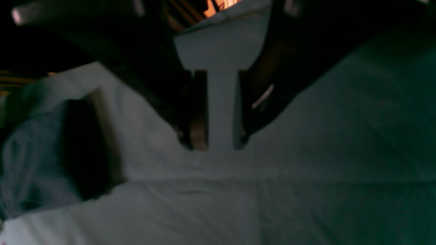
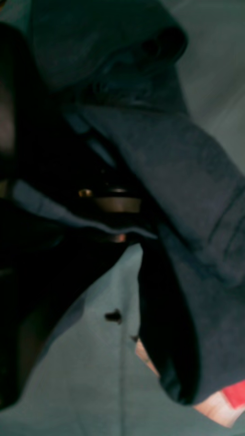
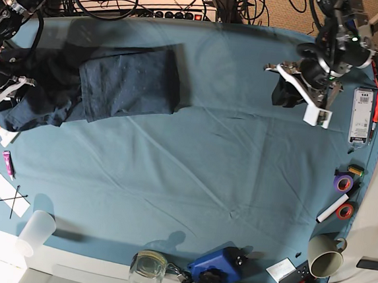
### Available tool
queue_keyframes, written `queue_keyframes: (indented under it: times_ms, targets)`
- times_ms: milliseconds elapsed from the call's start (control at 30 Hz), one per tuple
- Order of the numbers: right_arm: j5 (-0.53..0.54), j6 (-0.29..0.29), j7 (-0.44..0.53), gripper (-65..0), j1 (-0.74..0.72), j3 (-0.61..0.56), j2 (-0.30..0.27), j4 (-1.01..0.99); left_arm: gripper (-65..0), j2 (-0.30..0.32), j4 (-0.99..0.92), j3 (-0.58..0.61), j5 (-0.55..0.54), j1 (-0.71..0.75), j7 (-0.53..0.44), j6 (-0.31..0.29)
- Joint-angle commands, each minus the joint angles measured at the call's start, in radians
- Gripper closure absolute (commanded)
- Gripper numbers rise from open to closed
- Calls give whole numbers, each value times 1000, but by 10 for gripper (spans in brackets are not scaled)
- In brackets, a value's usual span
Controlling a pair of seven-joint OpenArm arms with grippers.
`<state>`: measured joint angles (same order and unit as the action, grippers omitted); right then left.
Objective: Fold the T-shirt properly
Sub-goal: 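Lift the strip end with the right gripper and fold it over the stack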
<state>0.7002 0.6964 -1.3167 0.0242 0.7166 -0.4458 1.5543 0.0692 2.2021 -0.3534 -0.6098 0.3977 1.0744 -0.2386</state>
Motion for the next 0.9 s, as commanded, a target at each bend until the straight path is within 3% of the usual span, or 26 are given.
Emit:
queue_keyframes:
  times_ms: [0, 200, 333, 500, 867]
  targets:
    - [25, 2, 11, 0, -10, -13, -16, 32, -114, 1, 21, -25, -47, -1, -11, -24]
    - [25, -15, -45, 0, -5, -220, -8, 111, -114, 1, 21, -156, -178, -1, 11, -103]
    - [90, -57, -66, 0, -4, -319, -8, 200, -114, 16, 21, -199, -191, -1, 11, -103]
    - [194, -11, -80, 0, 1, -410, -8, 266, -114, 37, 21, -200, -188, 2, 9, -103]
    - [201, -2, -80, 0, 3, -600, -5, 270, -114, 39, 21, -200, -168, 4, -1, -104]
